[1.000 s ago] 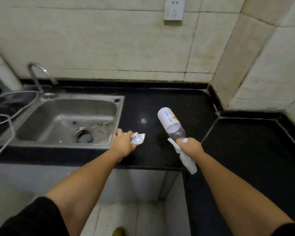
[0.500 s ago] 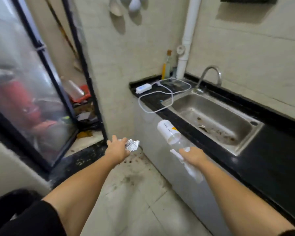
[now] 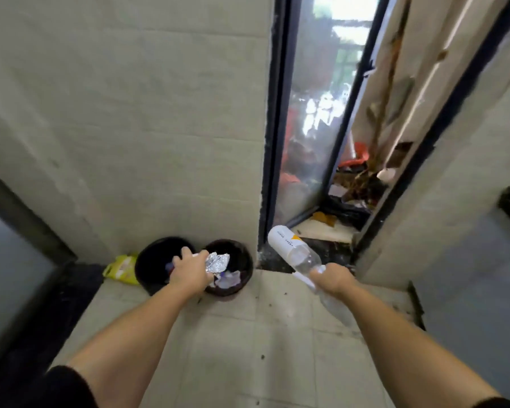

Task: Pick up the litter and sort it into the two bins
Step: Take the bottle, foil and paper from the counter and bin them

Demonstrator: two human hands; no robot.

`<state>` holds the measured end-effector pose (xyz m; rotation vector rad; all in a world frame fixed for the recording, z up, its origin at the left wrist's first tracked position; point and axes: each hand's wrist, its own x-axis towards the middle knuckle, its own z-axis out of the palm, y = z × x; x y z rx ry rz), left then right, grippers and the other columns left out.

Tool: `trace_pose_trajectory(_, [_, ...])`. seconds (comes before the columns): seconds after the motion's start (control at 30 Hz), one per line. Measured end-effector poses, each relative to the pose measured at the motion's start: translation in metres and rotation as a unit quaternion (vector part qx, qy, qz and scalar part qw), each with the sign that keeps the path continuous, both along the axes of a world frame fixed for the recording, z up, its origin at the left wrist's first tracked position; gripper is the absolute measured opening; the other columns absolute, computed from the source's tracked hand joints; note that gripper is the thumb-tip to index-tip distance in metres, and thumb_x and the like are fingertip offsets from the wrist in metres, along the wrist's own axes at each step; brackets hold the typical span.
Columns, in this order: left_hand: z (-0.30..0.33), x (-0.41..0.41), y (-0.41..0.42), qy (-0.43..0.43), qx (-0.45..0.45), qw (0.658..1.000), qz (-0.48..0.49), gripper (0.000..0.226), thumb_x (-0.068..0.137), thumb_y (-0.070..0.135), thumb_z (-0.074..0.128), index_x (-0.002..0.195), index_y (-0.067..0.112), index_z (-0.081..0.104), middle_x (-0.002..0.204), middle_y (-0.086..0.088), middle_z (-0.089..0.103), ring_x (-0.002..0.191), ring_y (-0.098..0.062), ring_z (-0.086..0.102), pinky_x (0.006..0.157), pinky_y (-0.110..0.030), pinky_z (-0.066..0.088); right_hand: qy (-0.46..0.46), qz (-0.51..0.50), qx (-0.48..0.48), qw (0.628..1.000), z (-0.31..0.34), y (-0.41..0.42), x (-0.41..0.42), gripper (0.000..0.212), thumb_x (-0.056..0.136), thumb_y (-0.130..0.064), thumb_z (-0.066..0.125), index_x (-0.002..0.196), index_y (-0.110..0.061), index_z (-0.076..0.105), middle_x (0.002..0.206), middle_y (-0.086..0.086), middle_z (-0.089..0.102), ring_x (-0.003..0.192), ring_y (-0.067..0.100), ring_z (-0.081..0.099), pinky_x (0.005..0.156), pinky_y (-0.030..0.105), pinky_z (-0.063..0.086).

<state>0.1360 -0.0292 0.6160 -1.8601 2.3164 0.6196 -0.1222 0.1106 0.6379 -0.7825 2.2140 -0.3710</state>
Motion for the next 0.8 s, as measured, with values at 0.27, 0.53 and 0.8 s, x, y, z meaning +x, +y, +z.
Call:
trace_pose_trajectory(0.27, [-0.034,0.118,-0.089,0.0,0.038,0.985,0.168,0.047,0.079,0.028,0.062,0.124,0.022,0.051,0.133,-0.017,0.039,0.122,-0.042,0.04,0.1,-0.042,0.039,0.053,0.23,0.077,0.969,-0.044,-0.191,0.085,0.062,0.09,-0.05,0.042,0.13,-0.004,0.055,0.136,0.015,0.057,0.126,0.033,0.052,0.103,0.036,0.041])
trace_pose_trajectory(0.53, [-0.098,0.14,-0.203,0.036,0.078,0.955,0.285,0.049,0.084,0.029,0.059,0.13,0.019,0.047,0.133,-0.018,0.035,0.118,-0.042,0.04,0.1,-0.041,0.036,0.034,0.322,0.146,0.935,-0.126,-0.367,0.14,0.072,0.087,-0.061,0.041,0.132,-0.006,0.052,0.131,0.015,0.06,0.121,0.029,0.056,0.092,0.033,0.043])
trace_pose_trajectory(0.8, [-0.233,0.171,-0.287,0.065,0.097,0.932,0.343,0.046,0.08,0.029,0.058,0.124,0.017,0.052,0.124,-0.018,0.044,0.115,-0.037,0.043,0.098,-0.04,0.035,-0.003,0.406,0.203,0.891,-0.287,-0.468,0.216,0.097,0.069,-0.086,0.033,0.126,-0.013,0.058,0.123,0.015,0.064,0.112,0.033,0.059,0.096,0.042,0.046])
